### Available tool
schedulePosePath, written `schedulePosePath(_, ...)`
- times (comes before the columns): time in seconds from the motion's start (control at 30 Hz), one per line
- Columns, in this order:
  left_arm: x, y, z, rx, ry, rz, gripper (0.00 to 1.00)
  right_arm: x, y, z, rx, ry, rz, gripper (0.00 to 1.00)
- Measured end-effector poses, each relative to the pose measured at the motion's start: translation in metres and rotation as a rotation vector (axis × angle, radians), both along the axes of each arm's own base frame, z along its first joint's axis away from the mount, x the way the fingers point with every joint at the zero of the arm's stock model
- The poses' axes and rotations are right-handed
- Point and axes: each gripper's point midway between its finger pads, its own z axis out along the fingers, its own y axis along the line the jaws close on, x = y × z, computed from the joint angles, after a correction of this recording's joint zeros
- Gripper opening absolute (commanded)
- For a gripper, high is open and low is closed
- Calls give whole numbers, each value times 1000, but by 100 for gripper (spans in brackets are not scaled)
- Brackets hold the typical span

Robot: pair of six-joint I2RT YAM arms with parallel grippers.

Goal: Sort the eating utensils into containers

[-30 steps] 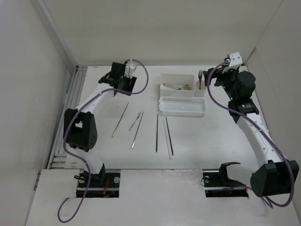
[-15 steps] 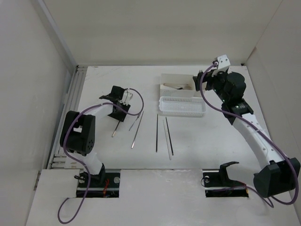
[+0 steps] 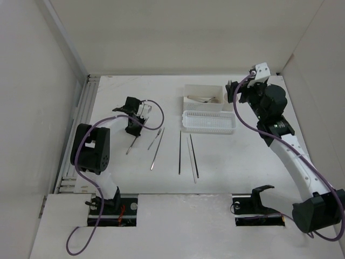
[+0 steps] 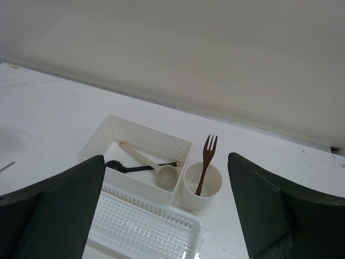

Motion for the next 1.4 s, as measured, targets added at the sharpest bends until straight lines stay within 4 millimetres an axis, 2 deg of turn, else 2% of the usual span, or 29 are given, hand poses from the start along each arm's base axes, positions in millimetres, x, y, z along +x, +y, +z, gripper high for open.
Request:
schedulePosePath(0.2, 16, 1, 6, -23, 5, 12, 0, 2, -4, 0, -11, -2, -22, 100)
schedulePosePath(0.27, 24, 1, 15, -4, -14, -4, 0, 6, -4, 2, -16, -1, -25, 100)
schedulePosePath(0.33, 38, -10, 34, 10, -62, -53, 0, 12, -3, 5, -23, -5, -28, 100)
schedulePosePath(0.47, 74, -62, 93, -14, -210, -199, 0, 23, -1, 11, -32, -10, -31, 100)
schedulePosePath(0.57, 99, -116, 138, -41, -329, -330, 0, 28, 0, 14, -37, -12, -30, 100)
schedulePosePath(0.63, 103, -155, 154, -51, -383, -437, 0, 29, 0, 13, -40, -12, -30, 100)
schedulePosePath(0.67, 98, -173, 157, -52, -394, -493, 0, 29, 0, 13, -40, -11, -30, 100)
schedulePosePath(0.73, 82, -206, 153, -48, -386, -606, 0, 29, -1, 14, -42, -14, -32, 100)
schedulePosePath(0.87, 50, -268, 131, -76, -331, -803, 0, 25, -9, 19, -47, -30, -47, 100)
schedulePosePath(0.97, 47, -297, 117, -97, -315, -873, 0, 21, -19, 25, -46, -47, -68, 100)
schedulePosePath(1.03, 60, -315, 112, -106, -344, -903, 0, 17, -24, 26, -46, -52, -76, 100)
schedulePosePath(1.23, 82, -343, 106, -87, -434, -949, 0, 9, -31, 21, -49, -49, -86, 100)
schedulePosePath(1.4, 73, -361, 99, -73, -451, -1007, 0, -1, -33, 23, -47, -65, -87, 100)
